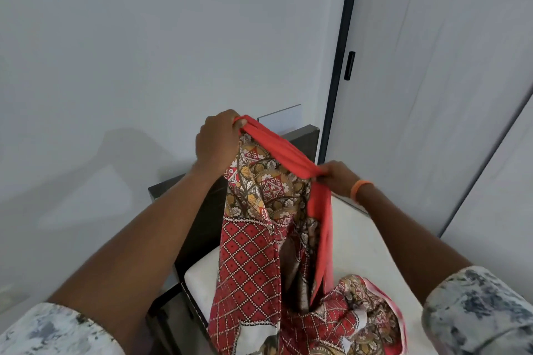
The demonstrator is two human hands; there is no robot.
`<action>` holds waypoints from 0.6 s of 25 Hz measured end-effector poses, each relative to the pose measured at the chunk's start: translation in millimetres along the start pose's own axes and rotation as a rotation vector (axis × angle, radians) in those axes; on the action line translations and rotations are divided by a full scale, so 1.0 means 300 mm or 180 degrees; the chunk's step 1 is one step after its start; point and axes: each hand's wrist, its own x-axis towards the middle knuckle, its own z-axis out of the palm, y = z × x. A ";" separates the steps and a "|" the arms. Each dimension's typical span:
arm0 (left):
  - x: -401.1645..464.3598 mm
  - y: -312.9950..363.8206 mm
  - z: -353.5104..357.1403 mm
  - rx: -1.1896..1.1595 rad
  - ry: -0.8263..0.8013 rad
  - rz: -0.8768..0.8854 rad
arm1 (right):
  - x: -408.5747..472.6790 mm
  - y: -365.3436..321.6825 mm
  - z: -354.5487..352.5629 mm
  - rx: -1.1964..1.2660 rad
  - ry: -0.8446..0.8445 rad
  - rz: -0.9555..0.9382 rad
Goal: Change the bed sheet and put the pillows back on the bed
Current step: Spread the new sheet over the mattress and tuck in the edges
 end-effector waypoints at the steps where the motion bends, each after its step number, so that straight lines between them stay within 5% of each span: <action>1: 0.019 0.003 -0.008 0.0006 0.0068 -0.0120 | 0.017 -0.012 -0.049 0.0240 0.0227 0.0015; 5: 0.053 0.039 -0.008 0.0183 -0.0376 -0.0227 | 0.022 -0.133 -0.098 0.1904 0.0873 0.0121; 10: -0.028 0.129 0.070 0.0323 -0.1761 0.1057 | -0.007 -0.251 -0.053 0.0465 0.0503 -0.0883; 15: -0.024 0.112 0.112 0.0851 -0.1351 0.1491 | -0.043 -0.201 -0.053 0.0027 0.0450 -0.0610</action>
